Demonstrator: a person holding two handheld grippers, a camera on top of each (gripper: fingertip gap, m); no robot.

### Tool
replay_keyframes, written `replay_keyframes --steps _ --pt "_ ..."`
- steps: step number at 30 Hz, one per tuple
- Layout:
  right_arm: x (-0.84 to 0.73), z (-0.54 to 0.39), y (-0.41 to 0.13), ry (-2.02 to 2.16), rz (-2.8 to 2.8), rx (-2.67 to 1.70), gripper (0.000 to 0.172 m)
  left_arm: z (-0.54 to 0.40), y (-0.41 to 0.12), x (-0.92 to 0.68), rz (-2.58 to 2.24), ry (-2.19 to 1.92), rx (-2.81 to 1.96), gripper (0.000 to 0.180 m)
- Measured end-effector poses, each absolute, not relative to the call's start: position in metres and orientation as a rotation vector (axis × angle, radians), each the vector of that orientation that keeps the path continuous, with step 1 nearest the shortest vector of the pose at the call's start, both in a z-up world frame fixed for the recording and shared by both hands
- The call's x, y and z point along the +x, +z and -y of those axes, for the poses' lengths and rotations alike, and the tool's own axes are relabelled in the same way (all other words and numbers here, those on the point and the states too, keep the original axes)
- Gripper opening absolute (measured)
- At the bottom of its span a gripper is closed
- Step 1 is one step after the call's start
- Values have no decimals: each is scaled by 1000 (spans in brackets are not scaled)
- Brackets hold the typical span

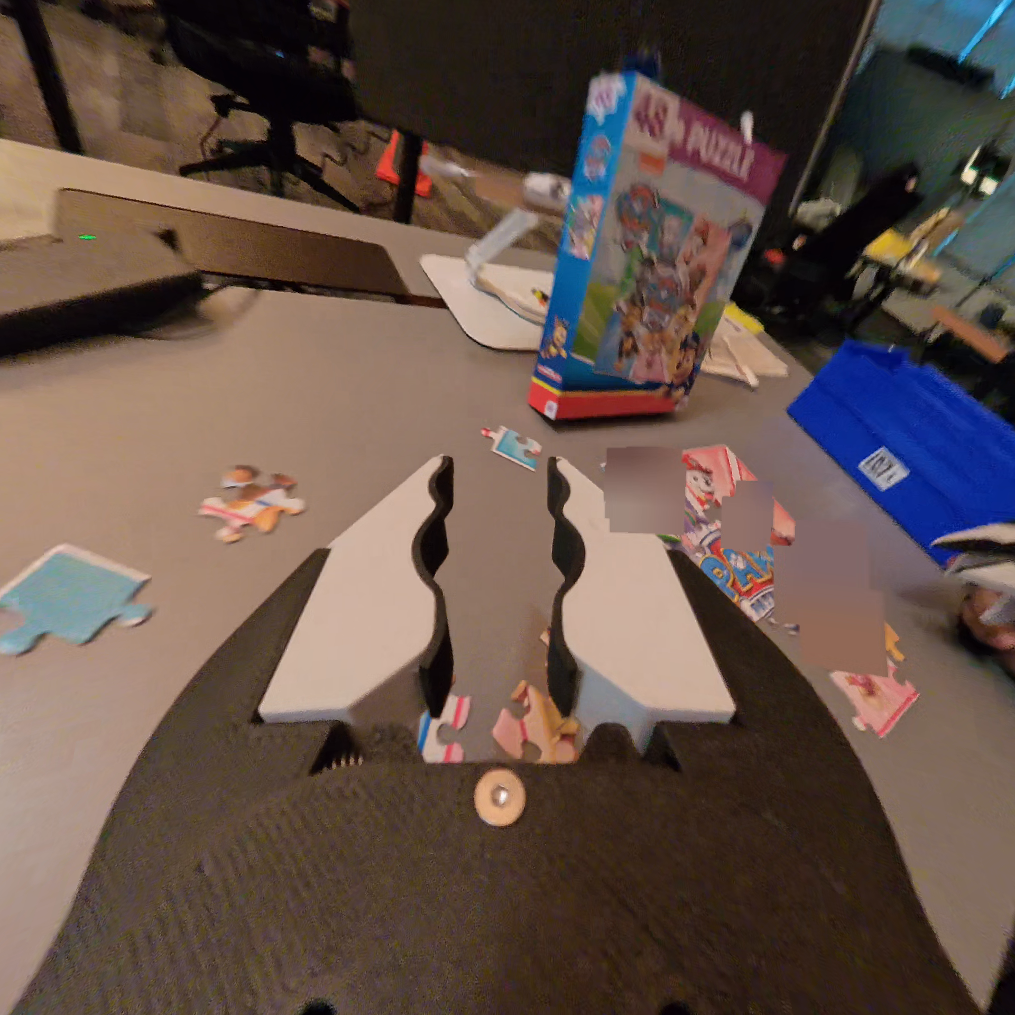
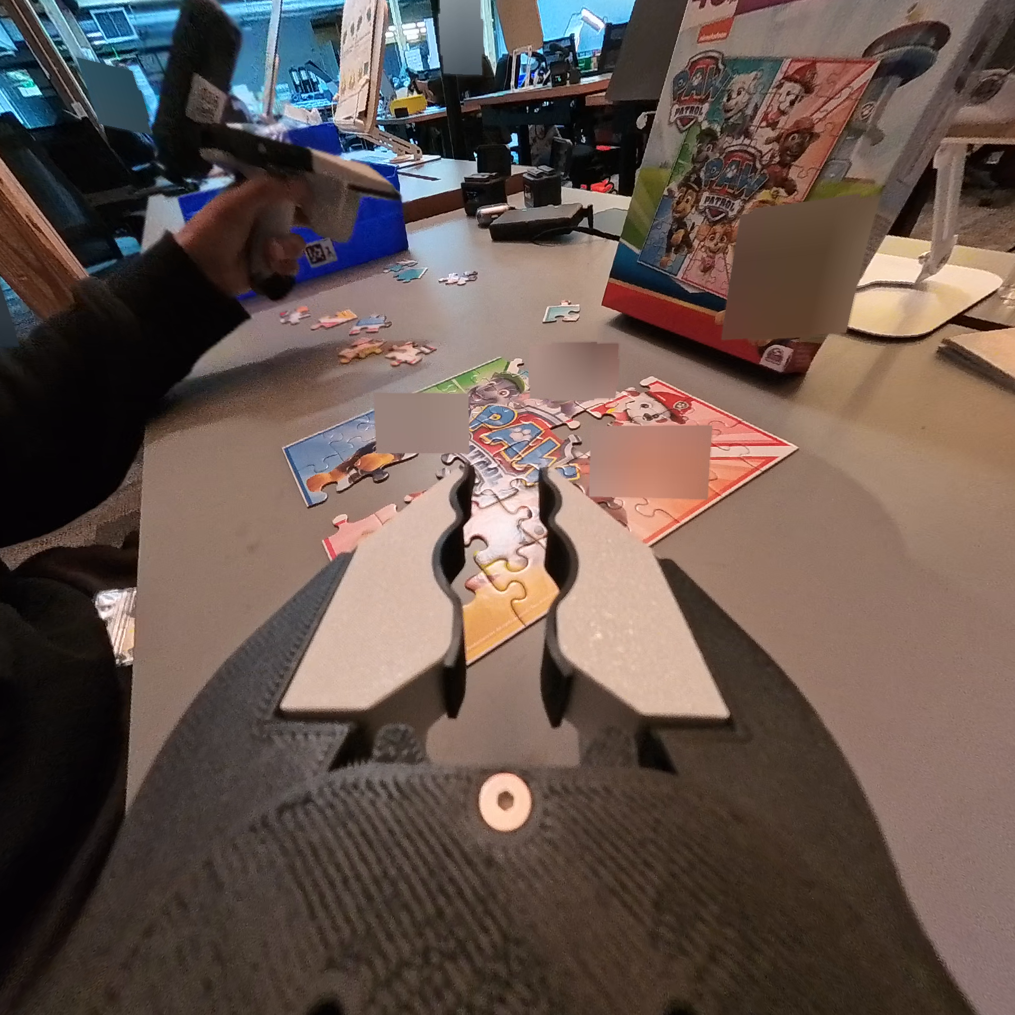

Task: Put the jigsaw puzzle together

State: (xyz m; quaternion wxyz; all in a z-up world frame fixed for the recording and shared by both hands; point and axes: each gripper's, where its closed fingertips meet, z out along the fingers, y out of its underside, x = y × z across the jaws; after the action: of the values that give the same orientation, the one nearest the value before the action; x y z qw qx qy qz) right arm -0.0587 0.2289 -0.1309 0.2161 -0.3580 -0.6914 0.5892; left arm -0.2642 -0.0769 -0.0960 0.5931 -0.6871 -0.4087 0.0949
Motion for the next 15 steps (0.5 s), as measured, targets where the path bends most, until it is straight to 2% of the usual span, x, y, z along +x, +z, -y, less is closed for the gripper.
replay_keyframes --steps 7,13,15 --pt "-61 -227 -137 1597 1951 -1010 23 141 -78 -265 1039 196 -1535 35" --pt "-61 -226 -139 1557 1958 -996 21 139 -107 -255 1052 207 -1789 33" --pt "-61 -225 -139 1550 1961 -993 22 137 -108 -251 1034 248 -1855 26"
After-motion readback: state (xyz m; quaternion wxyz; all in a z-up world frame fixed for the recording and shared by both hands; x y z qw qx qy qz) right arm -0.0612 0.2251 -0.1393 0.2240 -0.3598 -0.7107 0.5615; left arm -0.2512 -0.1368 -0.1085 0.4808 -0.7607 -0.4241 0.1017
